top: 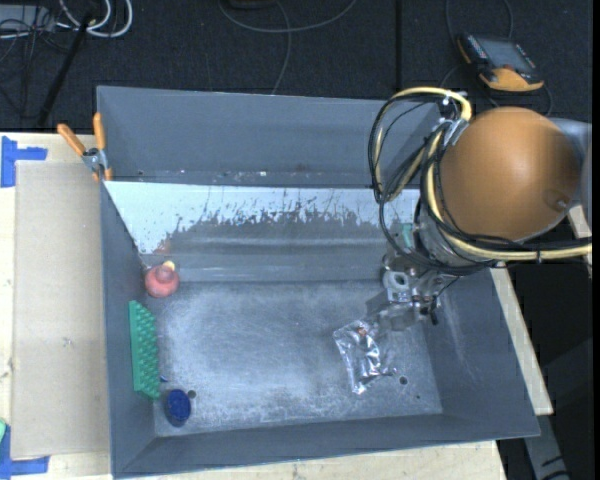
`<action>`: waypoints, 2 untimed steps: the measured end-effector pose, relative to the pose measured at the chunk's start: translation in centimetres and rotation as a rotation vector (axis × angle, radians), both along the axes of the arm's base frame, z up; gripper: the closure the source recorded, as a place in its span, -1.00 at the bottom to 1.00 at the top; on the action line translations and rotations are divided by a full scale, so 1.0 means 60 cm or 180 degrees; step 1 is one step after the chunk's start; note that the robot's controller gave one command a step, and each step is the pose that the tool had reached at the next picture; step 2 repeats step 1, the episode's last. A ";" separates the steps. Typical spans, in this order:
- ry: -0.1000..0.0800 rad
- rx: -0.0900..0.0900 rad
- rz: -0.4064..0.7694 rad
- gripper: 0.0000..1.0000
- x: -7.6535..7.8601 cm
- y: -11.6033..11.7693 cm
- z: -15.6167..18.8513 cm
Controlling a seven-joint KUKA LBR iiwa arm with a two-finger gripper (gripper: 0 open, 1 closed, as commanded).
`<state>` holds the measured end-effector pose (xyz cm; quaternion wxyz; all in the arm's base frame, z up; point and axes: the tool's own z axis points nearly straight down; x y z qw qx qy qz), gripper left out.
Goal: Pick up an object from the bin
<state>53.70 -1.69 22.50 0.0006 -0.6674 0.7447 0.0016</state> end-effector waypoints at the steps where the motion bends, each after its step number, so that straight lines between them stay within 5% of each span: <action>1: -0.0002 0.0006 -0.0112 1.00 0.034 0.089 -0.023; 2: -0.0002 0.0006 -0.0112 1.00 0.034 0.089 -0.023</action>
Offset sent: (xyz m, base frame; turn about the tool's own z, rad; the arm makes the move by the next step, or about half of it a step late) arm 0.0201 0.0486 -0.0121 0.0391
